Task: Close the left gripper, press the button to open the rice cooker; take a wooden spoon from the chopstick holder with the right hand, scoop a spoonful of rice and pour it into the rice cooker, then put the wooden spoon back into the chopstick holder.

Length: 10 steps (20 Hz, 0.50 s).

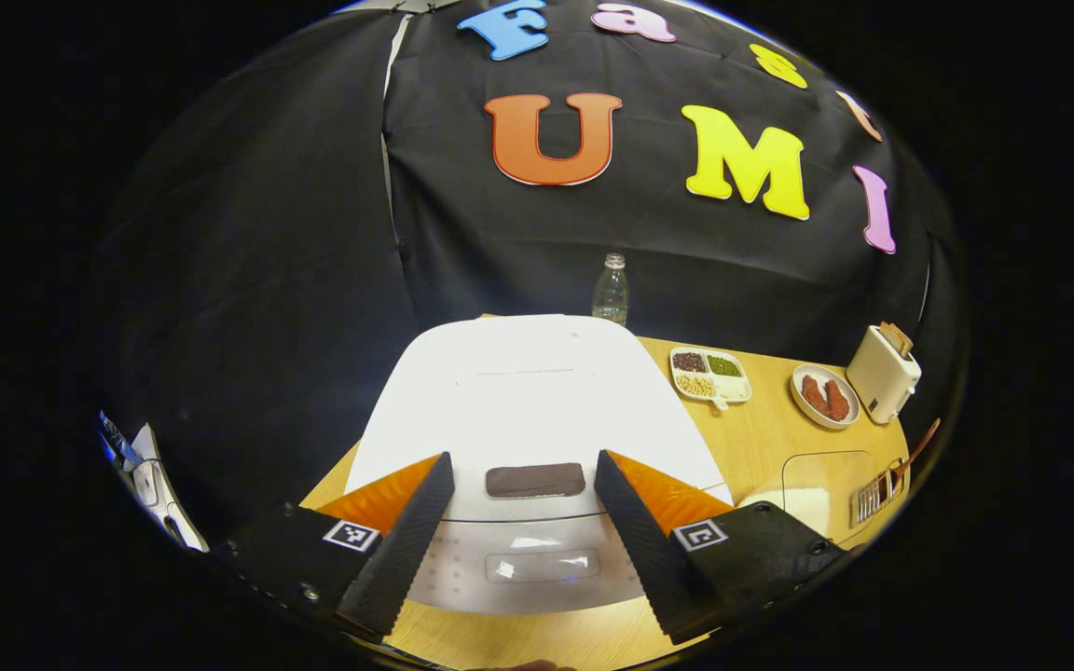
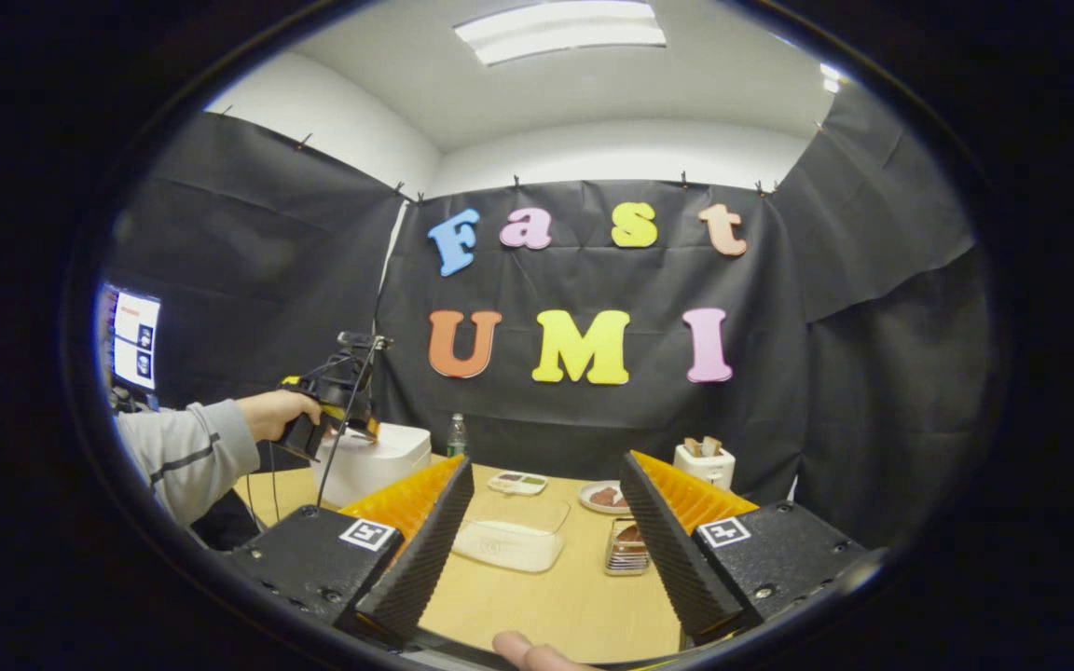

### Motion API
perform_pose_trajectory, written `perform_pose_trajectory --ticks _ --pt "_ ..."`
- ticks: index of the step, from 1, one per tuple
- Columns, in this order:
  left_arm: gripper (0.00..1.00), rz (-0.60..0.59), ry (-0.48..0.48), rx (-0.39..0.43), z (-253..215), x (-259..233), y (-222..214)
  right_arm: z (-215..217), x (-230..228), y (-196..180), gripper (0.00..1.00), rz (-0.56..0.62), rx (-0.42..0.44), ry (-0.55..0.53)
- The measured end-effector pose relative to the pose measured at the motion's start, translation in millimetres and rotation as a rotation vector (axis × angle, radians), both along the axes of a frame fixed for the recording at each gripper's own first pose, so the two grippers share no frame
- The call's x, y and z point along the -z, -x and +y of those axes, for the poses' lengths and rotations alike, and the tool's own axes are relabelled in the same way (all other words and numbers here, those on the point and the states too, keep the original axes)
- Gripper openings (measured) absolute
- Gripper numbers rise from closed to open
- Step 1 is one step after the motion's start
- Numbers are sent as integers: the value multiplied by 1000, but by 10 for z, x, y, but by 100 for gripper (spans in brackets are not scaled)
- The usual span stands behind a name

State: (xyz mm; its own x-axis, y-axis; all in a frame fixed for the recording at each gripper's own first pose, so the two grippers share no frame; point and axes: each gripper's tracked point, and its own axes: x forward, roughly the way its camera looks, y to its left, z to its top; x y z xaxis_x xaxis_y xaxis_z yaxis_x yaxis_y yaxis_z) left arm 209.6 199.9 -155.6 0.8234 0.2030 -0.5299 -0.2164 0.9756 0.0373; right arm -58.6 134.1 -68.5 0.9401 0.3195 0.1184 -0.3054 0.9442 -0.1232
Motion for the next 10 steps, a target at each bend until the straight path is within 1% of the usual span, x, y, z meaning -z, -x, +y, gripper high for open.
perform_pose_trajectory --ticks 2,4,6,8,10 --pt "100 -29 -8 -9 11 18 -33 -67 -56 -26 100 -18 21 18" --pt "100 -50 -20 -2 -7 24 -30 -248 -150 -74 100 -37 78 11" --pt "100 -68 -8 -10 4 -4 -49 -439 -193 -129 100 -39 132 -15" --pt "99 -89 -23 -7 -2 -13 -39 -565 -221 -175 100 -27 155 -49" --pt "98 -101 -16 -15 -32 -62 -46 -690 -238 -223 100 -15 174 -73"
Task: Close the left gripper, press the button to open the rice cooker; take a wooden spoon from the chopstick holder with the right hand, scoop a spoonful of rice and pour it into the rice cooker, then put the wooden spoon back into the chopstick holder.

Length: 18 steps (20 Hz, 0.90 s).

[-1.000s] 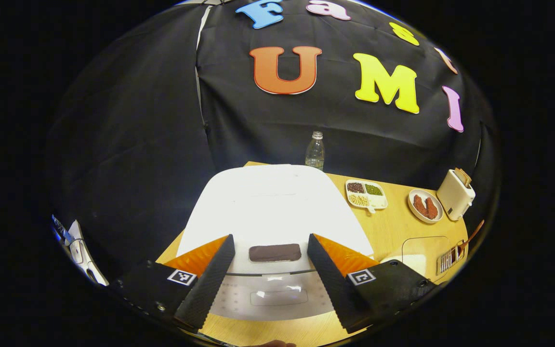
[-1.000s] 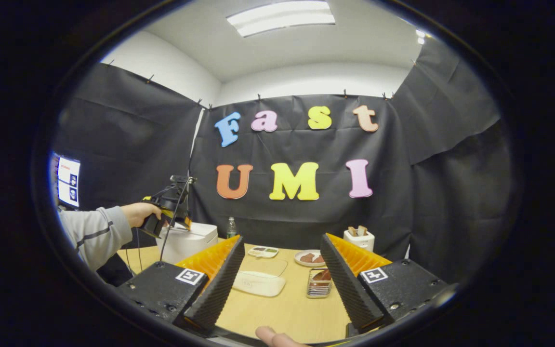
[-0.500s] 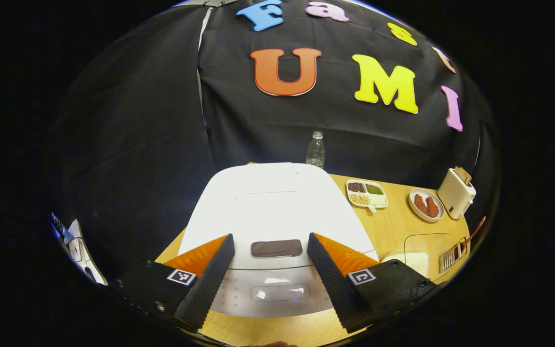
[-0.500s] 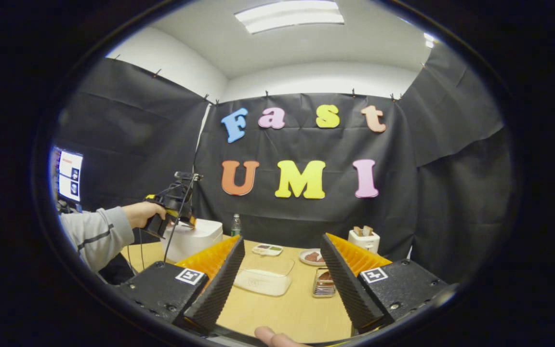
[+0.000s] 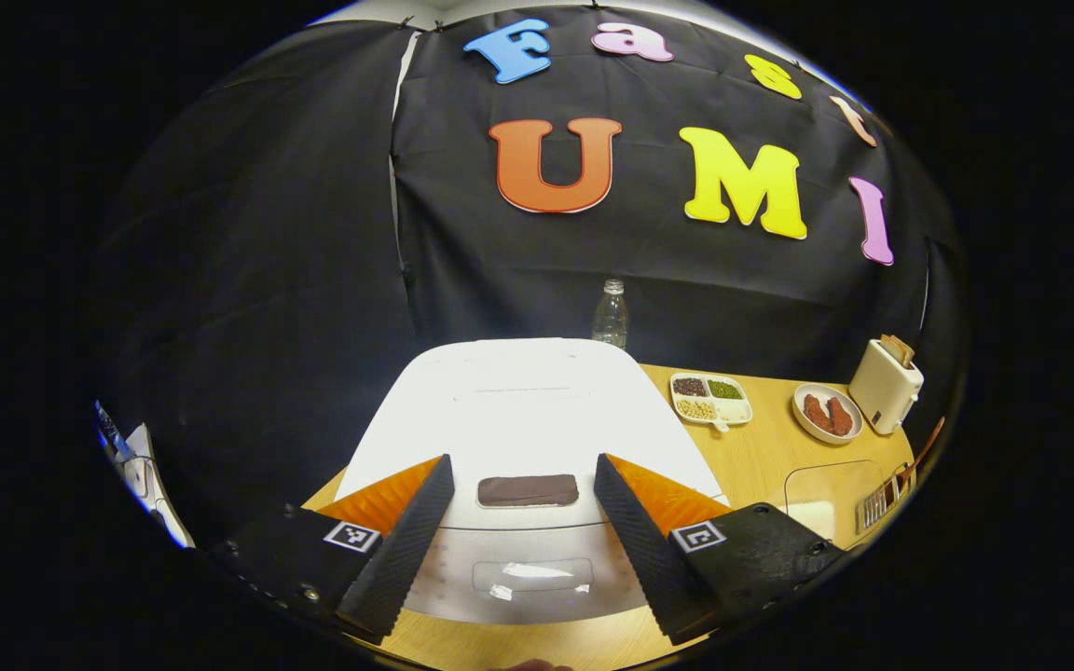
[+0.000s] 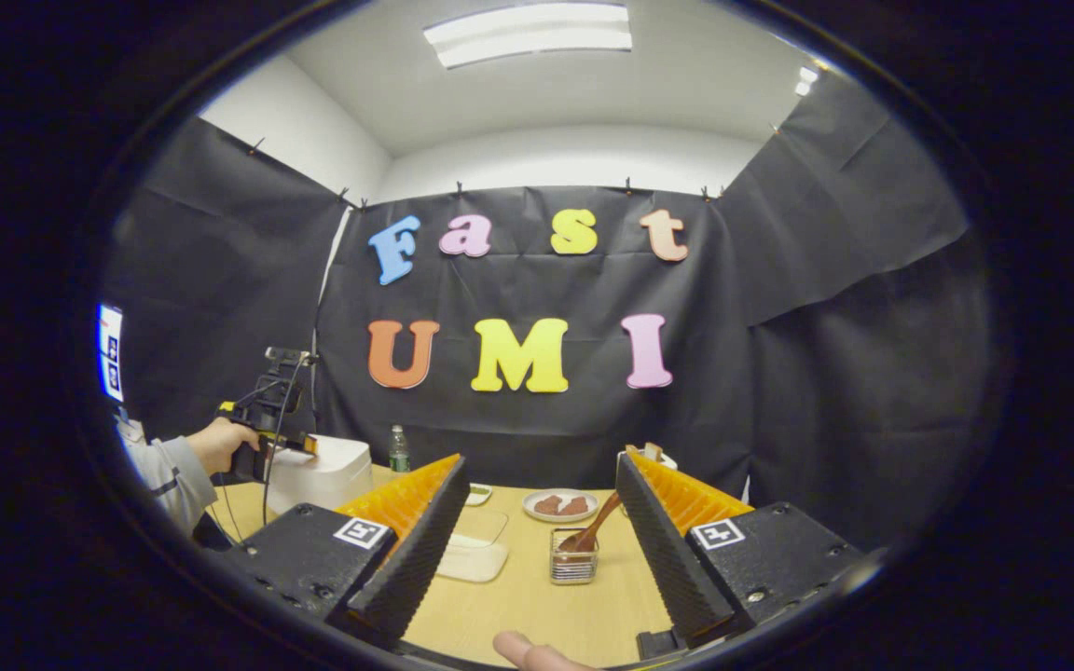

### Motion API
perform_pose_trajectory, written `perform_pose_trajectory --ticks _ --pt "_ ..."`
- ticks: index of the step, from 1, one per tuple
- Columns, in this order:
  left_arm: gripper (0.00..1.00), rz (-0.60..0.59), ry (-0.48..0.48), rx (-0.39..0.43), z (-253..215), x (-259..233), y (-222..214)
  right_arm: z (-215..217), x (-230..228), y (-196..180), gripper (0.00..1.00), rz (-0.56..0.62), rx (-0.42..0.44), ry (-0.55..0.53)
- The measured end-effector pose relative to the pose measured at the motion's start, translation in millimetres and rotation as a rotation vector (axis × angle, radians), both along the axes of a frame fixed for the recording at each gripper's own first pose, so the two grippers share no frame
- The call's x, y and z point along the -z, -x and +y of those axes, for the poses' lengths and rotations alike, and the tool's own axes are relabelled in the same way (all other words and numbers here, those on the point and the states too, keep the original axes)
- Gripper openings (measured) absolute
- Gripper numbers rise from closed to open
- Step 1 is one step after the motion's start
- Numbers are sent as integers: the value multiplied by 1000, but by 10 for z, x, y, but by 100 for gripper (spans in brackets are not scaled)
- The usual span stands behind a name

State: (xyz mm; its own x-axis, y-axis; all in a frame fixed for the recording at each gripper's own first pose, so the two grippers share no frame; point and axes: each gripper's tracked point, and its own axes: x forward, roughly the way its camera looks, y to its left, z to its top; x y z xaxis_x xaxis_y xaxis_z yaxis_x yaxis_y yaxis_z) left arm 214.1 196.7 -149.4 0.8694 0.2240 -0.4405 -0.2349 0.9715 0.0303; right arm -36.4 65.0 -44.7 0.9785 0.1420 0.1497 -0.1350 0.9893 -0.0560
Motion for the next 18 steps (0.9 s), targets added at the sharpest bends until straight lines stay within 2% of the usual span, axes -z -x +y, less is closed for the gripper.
perform_pose_trajectory --ticks 3,8,12,18 --pt "96 -31 31 32 -158 -173 123 -130 24 -67 100 16 29 -10" --pt "96 -114 12 73 -399 -625 408 -164 28 -69 100 28 43 -13" --pt "96 -173 -14 92 -618 -901 834 -207 -45 -34 100 11 52 1" --pt "96 -288 -83 115 -837 -1159 1591 -391 -143 -29 100 1 93 -45"
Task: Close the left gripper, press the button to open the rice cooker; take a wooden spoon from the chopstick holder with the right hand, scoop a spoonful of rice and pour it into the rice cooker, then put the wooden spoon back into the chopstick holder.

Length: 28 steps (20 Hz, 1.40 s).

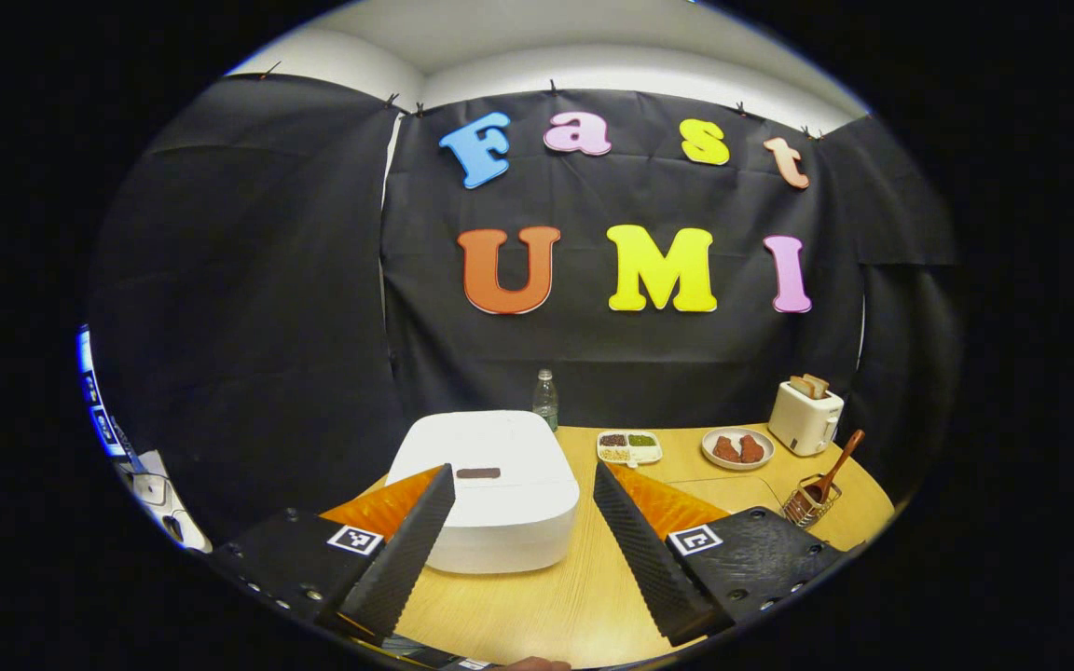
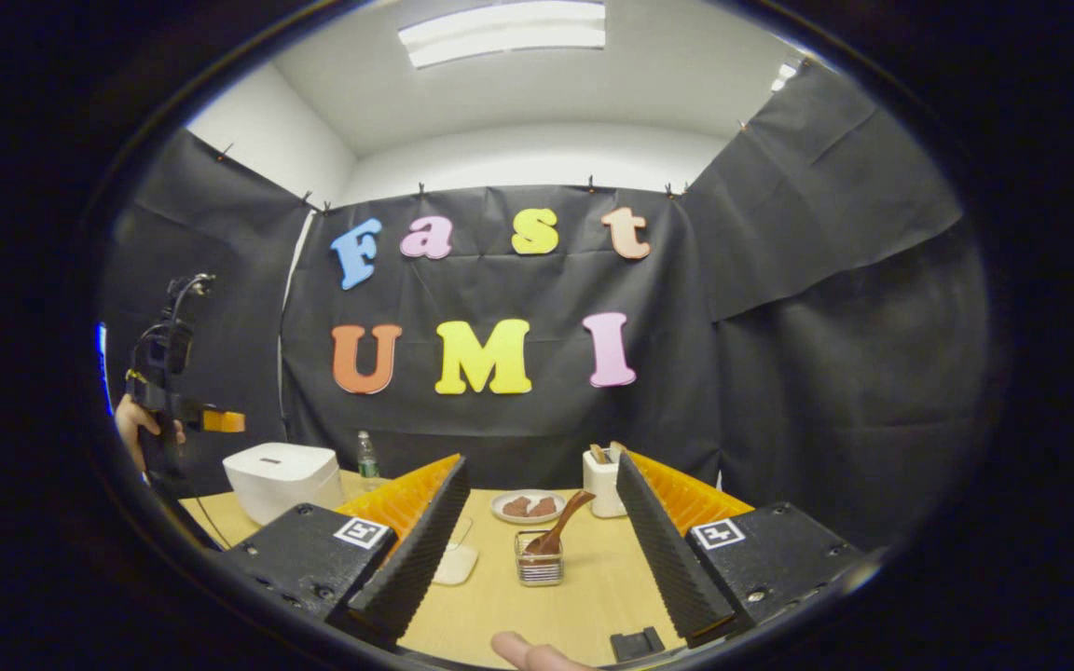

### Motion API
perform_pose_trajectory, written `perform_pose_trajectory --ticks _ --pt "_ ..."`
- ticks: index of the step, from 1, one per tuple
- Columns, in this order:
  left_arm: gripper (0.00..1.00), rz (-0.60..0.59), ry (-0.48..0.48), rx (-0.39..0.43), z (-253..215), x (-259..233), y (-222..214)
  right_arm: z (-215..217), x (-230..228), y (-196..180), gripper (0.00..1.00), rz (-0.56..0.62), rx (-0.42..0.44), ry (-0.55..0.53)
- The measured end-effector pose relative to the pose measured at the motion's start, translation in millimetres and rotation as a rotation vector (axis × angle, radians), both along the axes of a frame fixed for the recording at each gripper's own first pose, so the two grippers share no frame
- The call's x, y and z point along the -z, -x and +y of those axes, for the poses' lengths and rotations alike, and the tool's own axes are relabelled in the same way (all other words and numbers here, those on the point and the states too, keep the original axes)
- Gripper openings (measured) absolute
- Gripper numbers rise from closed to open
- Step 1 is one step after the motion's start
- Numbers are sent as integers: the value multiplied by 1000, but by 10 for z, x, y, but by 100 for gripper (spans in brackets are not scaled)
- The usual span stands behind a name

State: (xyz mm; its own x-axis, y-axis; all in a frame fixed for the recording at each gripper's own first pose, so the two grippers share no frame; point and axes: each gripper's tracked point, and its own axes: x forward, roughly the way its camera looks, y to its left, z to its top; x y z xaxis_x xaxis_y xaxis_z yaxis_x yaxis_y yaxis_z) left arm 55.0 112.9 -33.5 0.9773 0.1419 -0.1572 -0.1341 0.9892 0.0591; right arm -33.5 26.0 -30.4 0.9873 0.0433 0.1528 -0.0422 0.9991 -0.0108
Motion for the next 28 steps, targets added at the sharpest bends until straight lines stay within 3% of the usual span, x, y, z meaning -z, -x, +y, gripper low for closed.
perform_pose_trajectory --ticks 3,6,11,19,28 --pt "95 -20 9 41 -240 37 458 38 63 7 100 25 -12 -7" --pt "95 -99 -72 80 -397 -59 797 53 68 53 100 29 -23 -1" --pt "95 -176 -154 64 -647 -101 1198 127 173 116 100 60 -38 6" --pt "95 -196 -72 166 -1065 -29 1249 152 238 87 100 86 -46 36" --pt "95 -170 64 161 -982 39 1215 194 290 46 100 105 -47 40"
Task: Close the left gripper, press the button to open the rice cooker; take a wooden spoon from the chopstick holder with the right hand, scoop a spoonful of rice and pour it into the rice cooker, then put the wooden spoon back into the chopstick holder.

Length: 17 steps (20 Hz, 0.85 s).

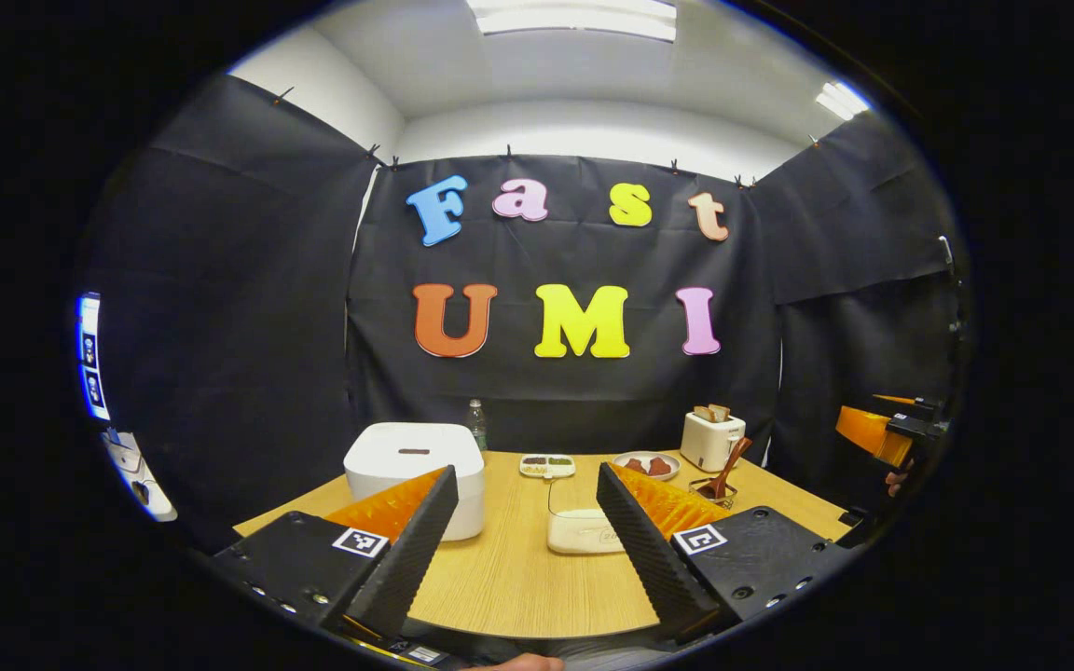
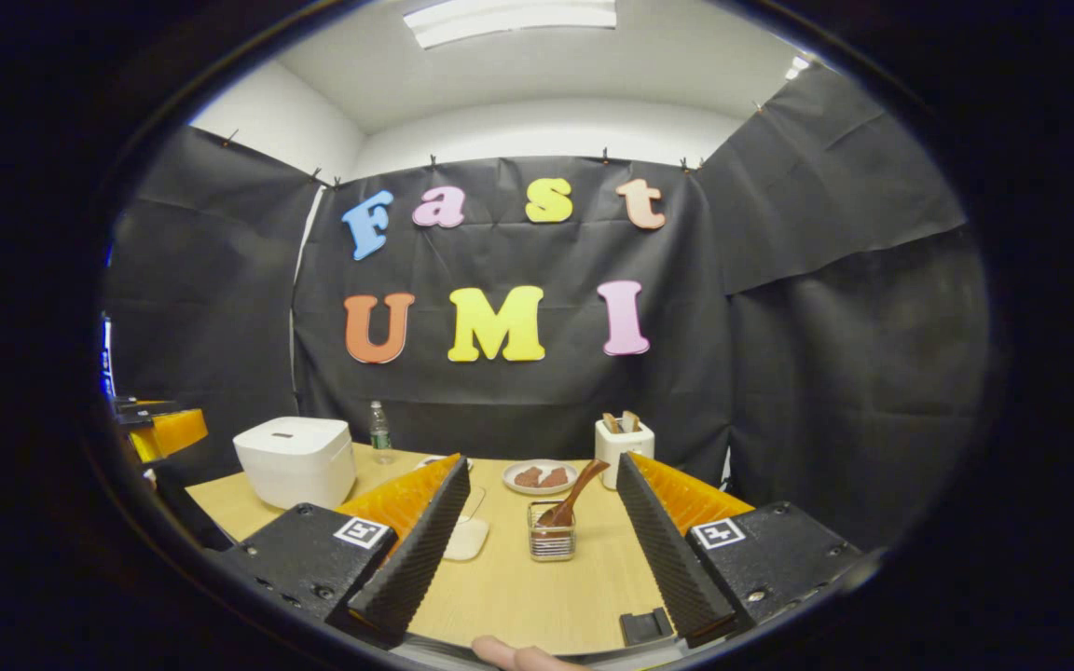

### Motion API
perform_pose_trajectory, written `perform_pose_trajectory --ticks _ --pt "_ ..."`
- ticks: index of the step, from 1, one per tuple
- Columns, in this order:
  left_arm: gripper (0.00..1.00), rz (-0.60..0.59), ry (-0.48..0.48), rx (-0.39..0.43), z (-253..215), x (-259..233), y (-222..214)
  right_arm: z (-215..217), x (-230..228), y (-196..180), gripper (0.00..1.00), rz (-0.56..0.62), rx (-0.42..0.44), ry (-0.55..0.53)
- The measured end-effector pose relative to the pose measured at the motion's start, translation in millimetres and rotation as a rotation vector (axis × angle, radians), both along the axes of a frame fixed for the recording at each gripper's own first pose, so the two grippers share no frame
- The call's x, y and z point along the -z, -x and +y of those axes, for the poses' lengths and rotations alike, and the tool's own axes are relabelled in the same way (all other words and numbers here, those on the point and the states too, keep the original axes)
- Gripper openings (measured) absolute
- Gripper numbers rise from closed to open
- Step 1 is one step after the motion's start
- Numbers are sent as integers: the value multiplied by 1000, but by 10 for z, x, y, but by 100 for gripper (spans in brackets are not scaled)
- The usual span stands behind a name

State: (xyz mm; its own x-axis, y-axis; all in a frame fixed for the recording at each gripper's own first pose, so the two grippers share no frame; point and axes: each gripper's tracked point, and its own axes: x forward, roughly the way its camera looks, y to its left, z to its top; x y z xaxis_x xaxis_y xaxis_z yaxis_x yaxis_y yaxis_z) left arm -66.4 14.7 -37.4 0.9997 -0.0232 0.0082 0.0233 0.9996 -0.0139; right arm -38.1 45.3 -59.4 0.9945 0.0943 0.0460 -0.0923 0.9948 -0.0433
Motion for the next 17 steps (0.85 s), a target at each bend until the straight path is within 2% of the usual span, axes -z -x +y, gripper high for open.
perform_pose_trajectory --ticks 17 --pt "95 -1 0 14 -58 27 0 -52 76 -27 100 13 14 -2"
